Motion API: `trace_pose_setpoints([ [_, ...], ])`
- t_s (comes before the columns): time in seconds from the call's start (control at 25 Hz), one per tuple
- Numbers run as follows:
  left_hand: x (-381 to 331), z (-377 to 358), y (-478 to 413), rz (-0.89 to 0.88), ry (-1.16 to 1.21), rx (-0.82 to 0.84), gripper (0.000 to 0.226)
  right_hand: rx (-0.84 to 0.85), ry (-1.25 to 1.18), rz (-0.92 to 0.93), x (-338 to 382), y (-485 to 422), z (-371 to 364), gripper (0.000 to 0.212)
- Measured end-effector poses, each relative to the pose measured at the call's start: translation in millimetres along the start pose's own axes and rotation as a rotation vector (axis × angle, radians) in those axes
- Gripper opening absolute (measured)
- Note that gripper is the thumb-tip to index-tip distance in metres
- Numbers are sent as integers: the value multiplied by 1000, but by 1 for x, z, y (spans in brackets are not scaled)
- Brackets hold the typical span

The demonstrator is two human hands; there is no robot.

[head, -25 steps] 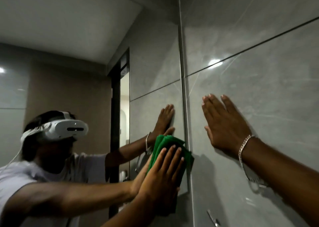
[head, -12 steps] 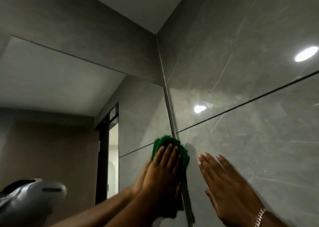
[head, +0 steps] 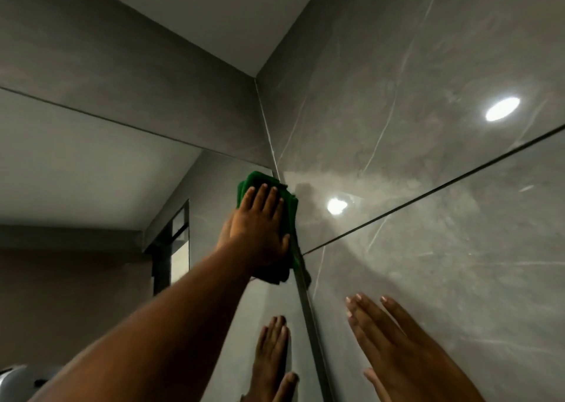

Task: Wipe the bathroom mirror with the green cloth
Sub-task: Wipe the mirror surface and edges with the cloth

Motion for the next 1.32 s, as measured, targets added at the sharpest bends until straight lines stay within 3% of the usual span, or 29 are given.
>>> trace_pose_setpoints([
  [0.2, 76, 13, -37, 96, -100, -36, 83, -25, 54, 11, 1, 5, -5, 86],
  [0.6, 109, 27, -8, 136, -92, -37, 83, -48, 62, 22, 3, 1, 3, 89],
  [0.92, 165, 46, 50, 233, -125, -11, 86, -68, -53, -35, -4, 2, 0, 86],
  [1.08, 195, 61, 102, 319, -87, -6, 81, -129, -69, -7, 5, 10, 7, 65],
  [1.32, 185, 88, 186, 318, 32, -28, 66, 13, -188, -111, 1, 15, 22, 68],
])
Point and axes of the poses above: each hand's wrist, its own y-axis away from the middle knuckle, its own z-axis out of the back of the hand, x = y × z, the point moved 8 cm from there along -y, towards the middle knuckle, and after that the axes turned 4 degrees about -y, right-handed, at the moved point
